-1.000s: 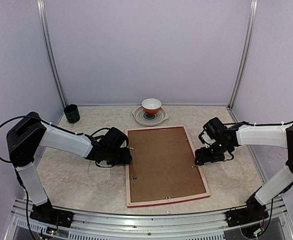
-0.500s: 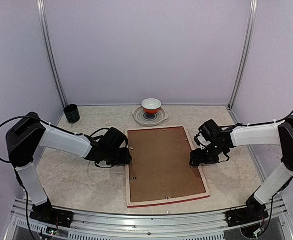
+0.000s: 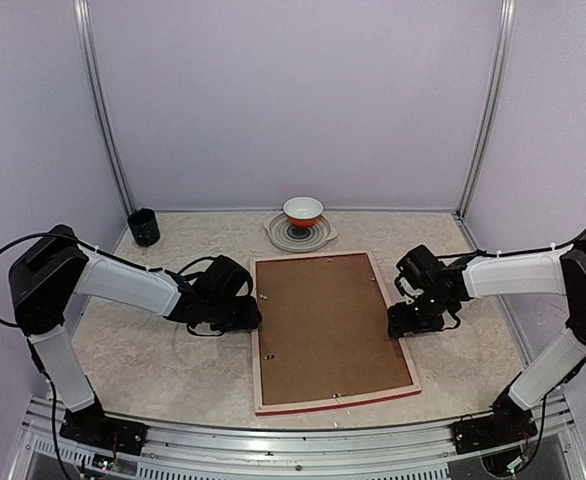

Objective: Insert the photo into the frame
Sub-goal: Press the fastener onto the backboard.

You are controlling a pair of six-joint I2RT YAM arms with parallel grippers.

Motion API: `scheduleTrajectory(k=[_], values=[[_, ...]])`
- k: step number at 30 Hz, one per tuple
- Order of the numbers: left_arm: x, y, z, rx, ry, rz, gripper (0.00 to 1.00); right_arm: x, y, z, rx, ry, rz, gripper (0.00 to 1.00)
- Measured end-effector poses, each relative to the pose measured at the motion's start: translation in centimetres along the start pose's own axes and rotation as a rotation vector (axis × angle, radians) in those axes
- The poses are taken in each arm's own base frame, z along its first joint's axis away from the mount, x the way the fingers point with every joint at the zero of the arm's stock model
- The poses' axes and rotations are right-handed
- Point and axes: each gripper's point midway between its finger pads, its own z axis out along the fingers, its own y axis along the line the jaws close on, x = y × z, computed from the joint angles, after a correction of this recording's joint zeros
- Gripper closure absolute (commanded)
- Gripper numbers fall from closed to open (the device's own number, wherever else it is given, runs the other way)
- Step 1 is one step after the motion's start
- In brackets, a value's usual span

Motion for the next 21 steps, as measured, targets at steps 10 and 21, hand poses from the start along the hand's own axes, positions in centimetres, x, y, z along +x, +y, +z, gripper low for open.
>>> scheduleTrajectory(k=[10, 21], values=[[-0.01, 0.06, -0.02, 0.004, 0.003, -0.003, 0.55, 0.6, -1.17, -0.52, 0.05, -0.002, 0.011, 0.34], [0.08, 0.15, -0.13, 0.007, 0.002, -0.004, 0.55, 0.25, -0.74, -0.29, 0.045, -0.003, 0.006, 0.6]])
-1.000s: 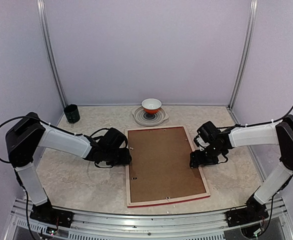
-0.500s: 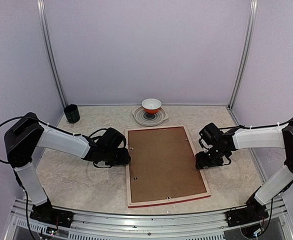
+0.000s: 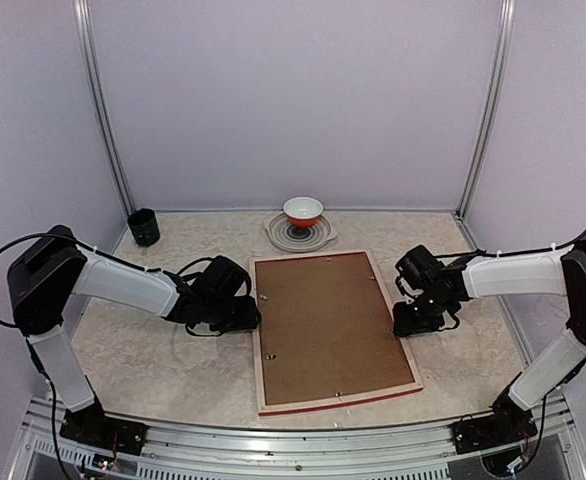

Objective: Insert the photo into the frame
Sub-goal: Press the fastener onto the backboard.

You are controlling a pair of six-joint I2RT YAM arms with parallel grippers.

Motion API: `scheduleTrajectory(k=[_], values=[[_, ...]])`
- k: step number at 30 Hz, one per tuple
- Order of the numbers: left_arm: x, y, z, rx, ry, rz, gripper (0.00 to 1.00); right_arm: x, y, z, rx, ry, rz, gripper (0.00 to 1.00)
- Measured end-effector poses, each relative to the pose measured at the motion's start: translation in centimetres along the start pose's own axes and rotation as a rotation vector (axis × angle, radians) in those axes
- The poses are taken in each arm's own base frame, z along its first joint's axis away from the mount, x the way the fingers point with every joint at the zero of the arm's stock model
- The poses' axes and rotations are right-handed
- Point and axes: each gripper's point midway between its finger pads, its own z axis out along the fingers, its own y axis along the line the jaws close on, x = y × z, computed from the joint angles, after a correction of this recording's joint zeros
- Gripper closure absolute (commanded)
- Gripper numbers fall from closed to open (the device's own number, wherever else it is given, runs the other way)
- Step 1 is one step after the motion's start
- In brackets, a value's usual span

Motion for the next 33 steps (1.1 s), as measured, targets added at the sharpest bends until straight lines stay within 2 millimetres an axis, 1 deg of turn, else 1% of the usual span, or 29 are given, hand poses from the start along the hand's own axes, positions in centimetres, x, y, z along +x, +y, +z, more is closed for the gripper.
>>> scheduleTrajectory(k=[4, 11, 13, 15, 18, 19, 20, 22, 26, 30, 33], values=[[0.0, -0.1, 0.0, 0.005, -0.001, 0.0, 0.55, -0.4, 0.3, 0.1, -0.002, -0.014, -0.003, 0.61], [-0.1, 0.0, 0.0, 0.005, -0.003, -0.002, 0.55, -0.5, 0.5, -0.3, -0.008, -0.024, -0.007, 0.4], [-0.2, 0.1, 0.0, 0.006, -0.002, -0.005, 0.55, -0.8, 0.7, -1.0, -0.022, -0.042, -0.004, 0.36], [-0.3, 0.3, -0.1, 0.001, -0.003, -0.008, 0.55, -1.5, 1.0, -2.1, -0.045, -0.076, -0.002, 0.31], [-0.8, 0.8, -0.6, -0.016, -0.011, -0.008, 0.52, -3.4, 1.9, -4.4, -0.086, -0.148, 0.004, 0.13], [-1.1, 1.0, -0.9, -0.023, -0.018, -0.006, 0.51, -4.0, 2.1, -4.9, -0.096, -0.166, 0.01, 0.05], [-1.4, 1.1, -1.3, -0.03, -0.027, -0.005, 0.5, -4.6, 2.4, -5.4, -0.107, -0.186, 0.002, 0.01], [-2.4, 1.1, -2.2, -0.039, -0.05, -0.005, 0.47, -5.3, 2.7, -5.8, -0.121, -0.209, 0.002, 0.01], [-4.0, 0.8, -3.2, -0.038, -0.089, -0.005, 0.32, -5.5, 3.0, -5.7, -0.151, -0.22, 0.0, 0.01], [-4.5, 1.3, -3.4, -0.05, -0.09, -0.012, 0.21, -5.1, 3.2, -5.0, -0.195, -0.209, 0.009, 0.01], [-4.7, 1.5, -3.2, -0.064, -0.081, -0.015, 0.18, -5.0, 3.1, -4.6, -0.202, -0.203, 0.013, 0.01]])
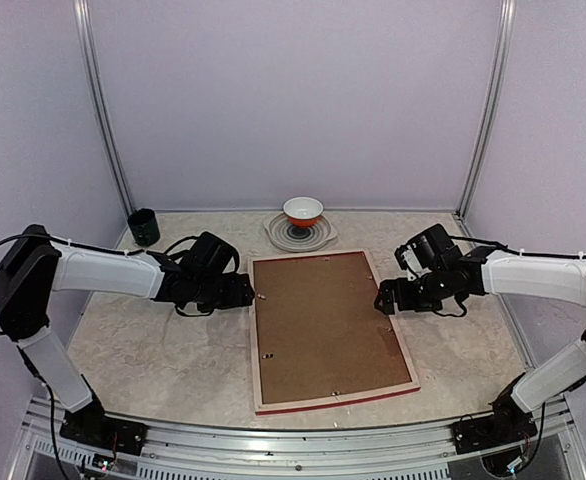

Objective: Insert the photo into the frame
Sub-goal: Press the fastener onto the backboard.

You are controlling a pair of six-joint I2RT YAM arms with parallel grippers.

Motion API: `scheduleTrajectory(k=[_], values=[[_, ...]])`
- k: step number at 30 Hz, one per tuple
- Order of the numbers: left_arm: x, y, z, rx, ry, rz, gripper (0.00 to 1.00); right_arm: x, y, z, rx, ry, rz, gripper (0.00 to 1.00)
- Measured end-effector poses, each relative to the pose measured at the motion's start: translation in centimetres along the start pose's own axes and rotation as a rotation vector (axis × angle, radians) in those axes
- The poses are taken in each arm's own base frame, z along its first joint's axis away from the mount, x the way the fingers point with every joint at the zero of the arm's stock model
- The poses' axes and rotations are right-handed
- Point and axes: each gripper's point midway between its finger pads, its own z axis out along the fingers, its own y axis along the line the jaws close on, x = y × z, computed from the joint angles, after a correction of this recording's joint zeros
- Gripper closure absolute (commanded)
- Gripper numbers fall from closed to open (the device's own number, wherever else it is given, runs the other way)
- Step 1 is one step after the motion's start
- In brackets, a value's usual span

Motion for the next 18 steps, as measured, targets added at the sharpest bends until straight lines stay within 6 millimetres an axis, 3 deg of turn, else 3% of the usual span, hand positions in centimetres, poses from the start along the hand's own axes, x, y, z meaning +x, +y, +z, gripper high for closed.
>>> scheduleTrajectory(k=[11, 18], values=[[-1.5, -1.6, 3.8, -0.034, 0.038, 0.001, 0.2, 1.4, -0.7, 1.2, 0.009, 0.028, 0.001, 0.01], [-0.7, -0.6, 5.3, -0.099, 0.071, 0.02, 0.29, 1.3, -0.6, 1.3, 0.006, 0.019, -0.002, 0.01]])
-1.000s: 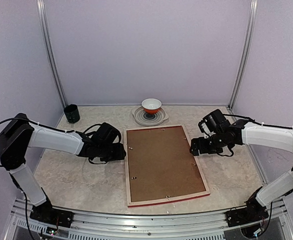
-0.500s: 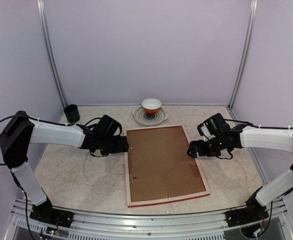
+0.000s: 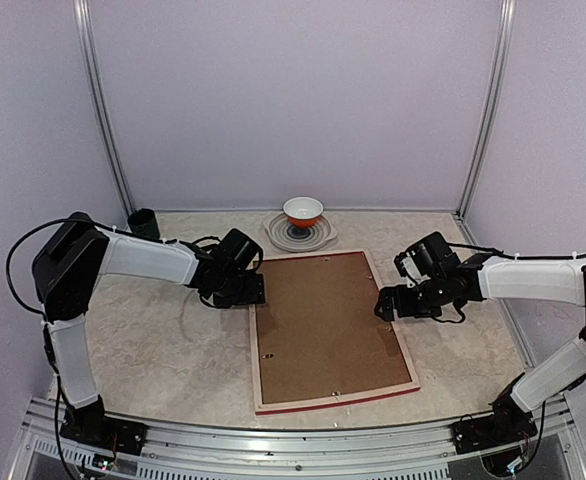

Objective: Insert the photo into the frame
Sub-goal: Press the fastener onto the backboard.

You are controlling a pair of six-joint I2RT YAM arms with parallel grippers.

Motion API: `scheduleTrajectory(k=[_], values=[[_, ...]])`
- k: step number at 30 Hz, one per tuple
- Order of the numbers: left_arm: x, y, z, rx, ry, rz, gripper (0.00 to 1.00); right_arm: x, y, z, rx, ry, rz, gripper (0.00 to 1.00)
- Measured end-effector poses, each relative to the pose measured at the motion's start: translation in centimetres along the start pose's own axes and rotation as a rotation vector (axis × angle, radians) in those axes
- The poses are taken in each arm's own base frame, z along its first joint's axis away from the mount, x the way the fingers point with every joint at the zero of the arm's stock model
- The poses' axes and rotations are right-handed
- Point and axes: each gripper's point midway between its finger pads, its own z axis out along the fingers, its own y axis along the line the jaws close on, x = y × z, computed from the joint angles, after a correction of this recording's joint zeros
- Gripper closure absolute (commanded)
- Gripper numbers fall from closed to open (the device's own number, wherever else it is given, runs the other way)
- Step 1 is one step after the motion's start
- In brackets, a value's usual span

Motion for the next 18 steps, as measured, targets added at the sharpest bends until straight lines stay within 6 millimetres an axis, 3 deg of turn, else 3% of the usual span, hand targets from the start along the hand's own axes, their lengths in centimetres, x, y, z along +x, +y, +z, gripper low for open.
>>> scheduleTrajectory(k=[3, 18], values=[[0.31, 0.44, 0.22, -0.021, 0.008, 0.006, 0.33, 0.07, -0.05, 0.13, -0.001, -0.004, -0.002, 0.01], [-0.21, 0.11, 0.52, -0.025, -0.002, 0.005, 0.3, 0.57, -0.36, 0.37, 0.006, 0.002, -0.016, 0.01]])
